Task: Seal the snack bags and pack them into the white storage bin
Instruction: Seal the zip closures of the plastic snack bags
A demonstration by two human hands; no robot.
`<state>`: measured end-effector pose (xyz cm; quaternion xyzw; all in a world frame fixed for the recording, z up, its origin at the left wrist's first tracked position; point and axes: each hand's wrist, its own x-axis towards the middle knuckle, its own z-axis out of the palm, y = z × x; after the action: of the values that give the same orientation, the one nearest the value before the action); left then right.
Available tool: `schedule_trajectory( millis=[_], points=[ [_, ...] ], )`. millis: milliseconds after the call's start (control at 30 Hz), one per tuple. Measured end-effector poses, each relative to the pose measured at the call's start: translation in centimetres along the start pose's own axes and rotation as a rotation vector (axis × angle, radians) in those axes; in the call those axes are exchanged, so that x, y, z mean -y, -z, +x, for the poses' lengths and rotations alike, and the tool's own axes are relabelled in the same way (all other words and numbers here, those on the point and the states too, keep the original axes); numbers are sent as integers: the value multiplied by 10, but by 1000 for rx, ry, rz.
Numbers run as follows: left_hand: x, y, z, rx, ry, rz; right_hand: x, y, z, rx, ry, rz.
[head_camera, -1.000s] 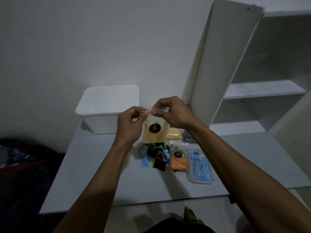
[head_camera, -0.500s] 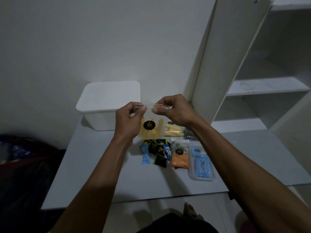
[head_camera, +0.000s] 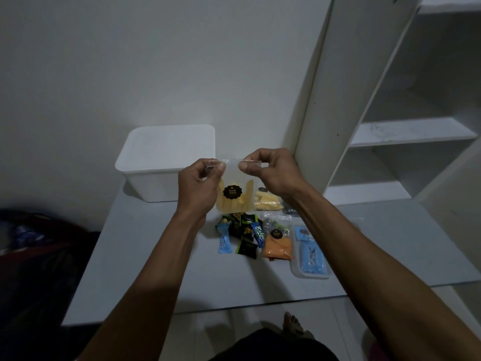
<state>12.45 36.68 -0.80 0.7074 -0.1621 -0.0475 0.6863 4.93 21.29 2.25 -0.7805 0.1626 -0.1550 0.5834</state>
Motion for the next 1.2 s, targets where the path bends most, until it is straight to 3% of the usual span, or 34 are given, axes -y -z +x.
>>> schedule_trajectory(
  millis=[233, 667, 933, 1200],
  points=[
    [0, 5, 5, -10, 7, -25, -5, 1, -2, -6, -53, 202],
    [-8, 0, 8, -19, 58, -83, -6, 5, -1, -48, -87, 259],
    [-11, 3, 13, -48, 109, -141, -5, 18, 2, -35, -47, 205],
    [-14, -5, 11, -19, 22, -67, 0, 13, 11, -28, 72, -30]
  ],
)
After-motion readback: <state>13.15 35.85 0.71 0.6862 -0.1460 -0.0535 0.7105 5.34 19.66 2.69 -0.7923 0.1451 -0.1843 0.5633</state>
